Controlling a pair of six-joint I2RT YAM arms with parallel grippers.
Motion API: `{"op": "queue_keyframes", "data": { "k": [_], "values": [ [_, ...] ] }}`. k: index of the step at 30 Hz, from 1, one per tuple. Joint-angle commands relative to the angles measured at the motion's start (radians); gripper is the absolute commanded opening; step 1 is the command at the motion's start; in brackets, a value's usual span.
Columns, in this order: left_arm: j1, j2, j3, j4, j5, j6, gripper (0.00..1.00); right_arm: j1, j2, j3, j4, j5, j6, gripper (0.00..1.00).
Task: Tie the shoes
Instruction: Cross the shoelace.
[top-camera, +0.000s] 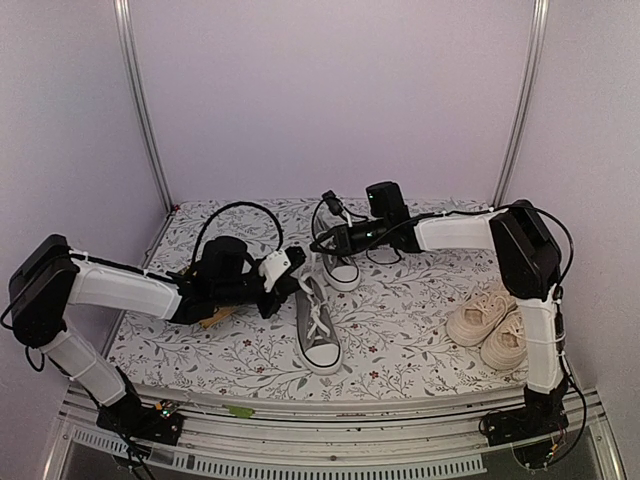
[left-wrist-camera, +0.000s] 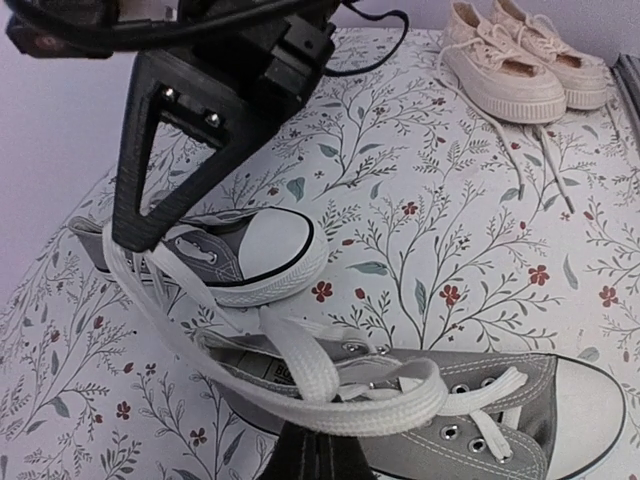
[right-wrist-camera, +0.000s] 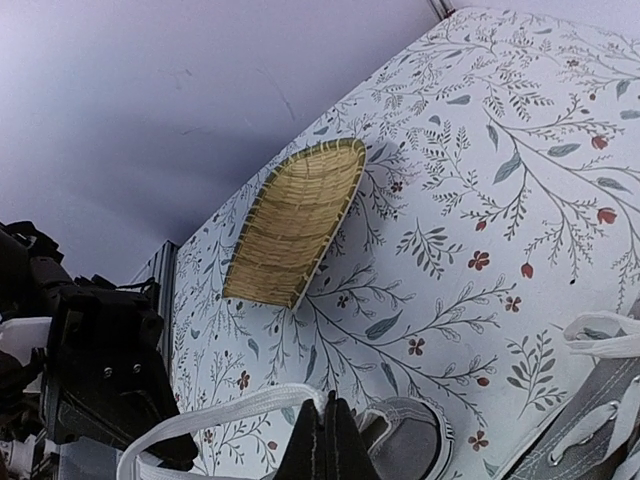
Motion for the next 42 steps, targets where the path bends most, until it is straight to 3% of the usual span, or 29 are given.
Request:
{"op": "queue_keyframes", "data": {
  "k": [1,12,17,32,37,42],
  "values": [
    [-0.012,-0.016,-0.013,0.04,-0.008,0.046,0.0,-0.001,0.068,0.094,-0.137,-0.096,0.031,0.0],
    [-0.013,-0.014,-0.029,0.083,-0.015,0.069,0.0,0.002,0.097,0.208,-0.559,-0.232,-0.195,0.0],
    [-0.013,-0.003,-0.026,0.1,-0.004,0.065,0.0,0.015,0.109,0.254,-0.77,-0.208,-0.34,0.0],
    [-0.017,0.071,-0.022,0.148,0.033,0.052,0.0,0.029,0.172,0.358,-1.059,-0.097,-0.509,0.01],
    [-0.018,0.106,-0.025,0.156,0.025,0.041,0.0,0.031,0.171,0.355,-1.039,-0.022,-0.486,0.29],
    [-0.019,0.12,-0.034,0.163,0.011,0.029,0.0,0.028,0.135,0.352,-0.984,0.082,-0.449,0.44]
  ]
}}
